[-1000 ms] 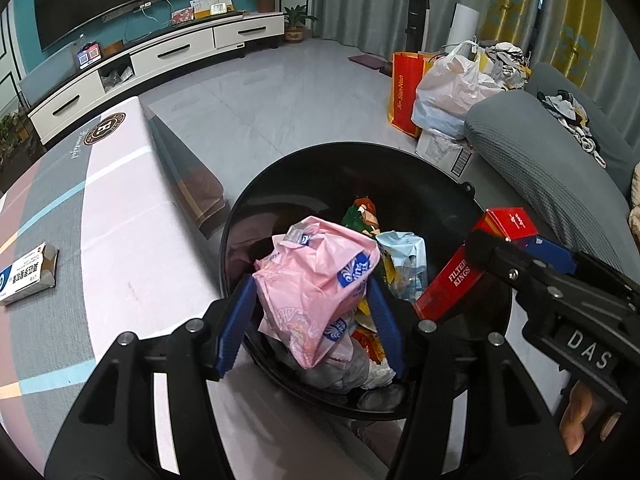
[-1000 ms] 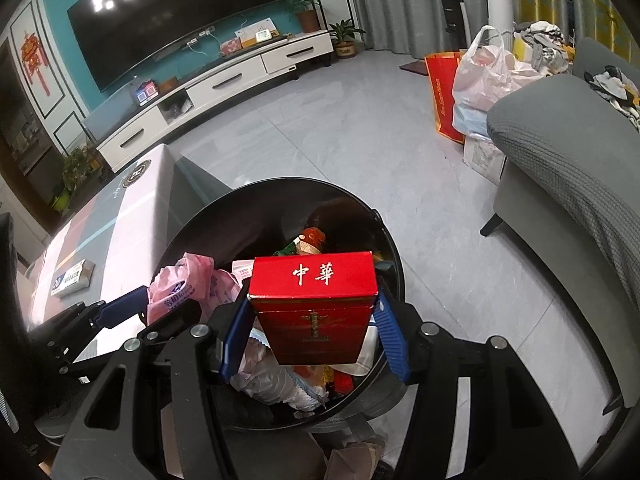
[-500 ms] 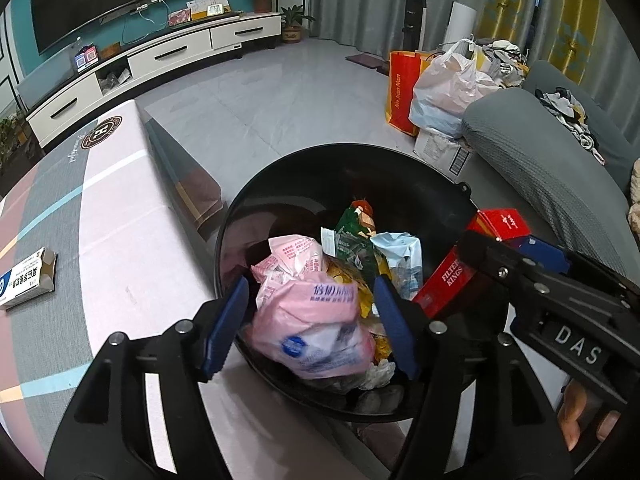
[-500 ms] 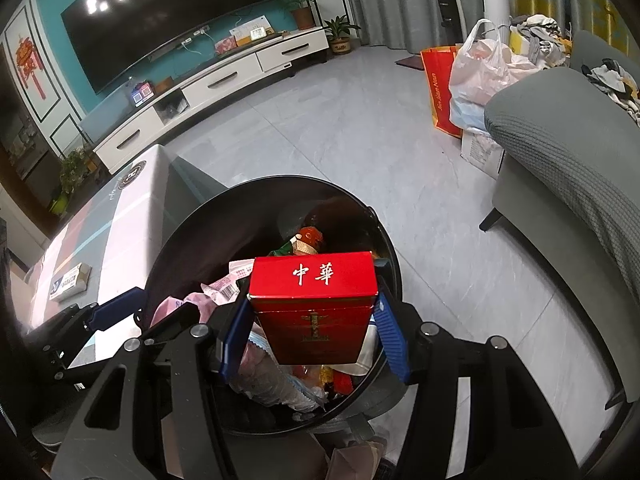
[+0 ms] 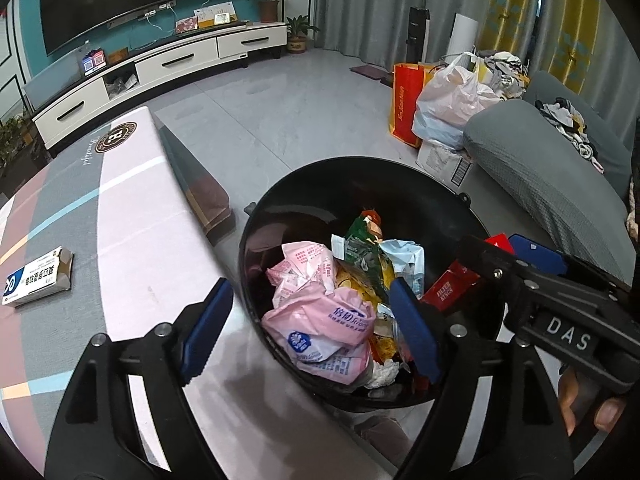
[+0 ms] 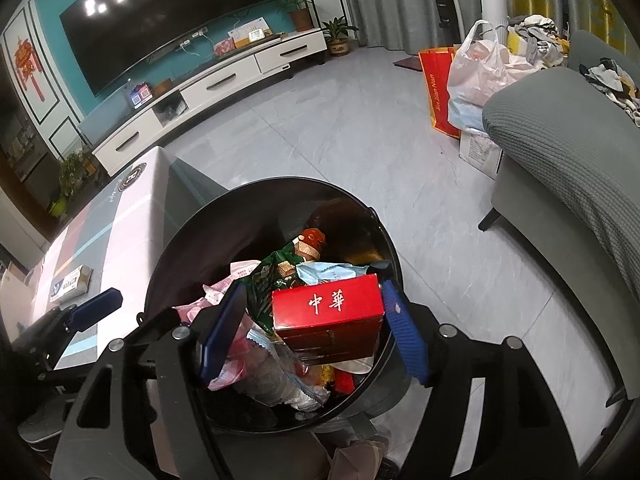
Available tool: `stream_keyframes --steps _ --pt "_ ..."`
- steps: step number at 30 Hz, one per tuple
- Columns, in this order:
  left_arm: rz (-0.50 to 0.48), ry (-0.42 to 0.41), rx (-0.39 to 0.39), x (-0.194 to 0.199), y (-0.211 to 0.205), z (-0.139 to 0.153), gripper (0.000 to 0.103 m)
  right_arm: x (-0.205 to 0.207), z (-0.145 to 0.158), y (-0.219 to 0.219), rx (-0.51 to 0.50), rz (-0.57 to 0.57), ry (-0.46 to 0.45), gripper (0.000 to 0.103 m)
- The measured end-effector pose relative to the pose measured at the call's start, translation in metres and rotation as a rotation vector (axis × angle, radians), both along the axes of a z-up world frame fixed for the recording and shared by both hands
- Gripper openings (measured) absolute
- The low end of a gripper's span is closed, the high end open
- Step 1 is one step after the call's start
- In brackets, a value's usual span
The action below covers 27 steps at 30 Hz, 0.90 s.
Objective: Collect trash
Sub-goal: 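Open the left tool to drop the pink bag while the right tool drops the cigarette box, then move both open tools back over the mat toward the last trash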
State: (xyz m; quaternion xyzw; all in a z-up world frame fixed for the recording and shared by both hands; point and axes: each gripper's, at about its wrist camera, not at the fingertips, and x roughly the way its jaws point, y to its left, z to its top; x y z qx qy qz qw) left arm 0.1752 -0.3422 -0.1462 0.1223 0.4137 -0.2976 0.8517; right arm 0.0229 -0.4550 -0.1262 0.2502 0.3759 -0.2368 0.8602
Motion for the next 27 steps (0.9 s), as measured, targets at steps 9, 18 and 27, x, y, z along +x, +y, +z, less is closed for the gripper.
stream_keyframes --steps 9,18,27 --pt "0.008 -0.013 -0.023 -0.005 0.013 0.009 0.086 0.001 0.007 0.007 -0.01 -0.001 -0.016 0.074" --pt "0.023 -0.021 -0.056 -0.01 0.031 0.015 0.09 -0.001 0.016 0.014 -0.02 -0.02 -0.04 0.08" --pt "0.09 -0.053 -0.139 -0.029 0.085 0.022 0.091 -0.001 0.032 0.034 -0.073 -0.006 -0.091 0.085"
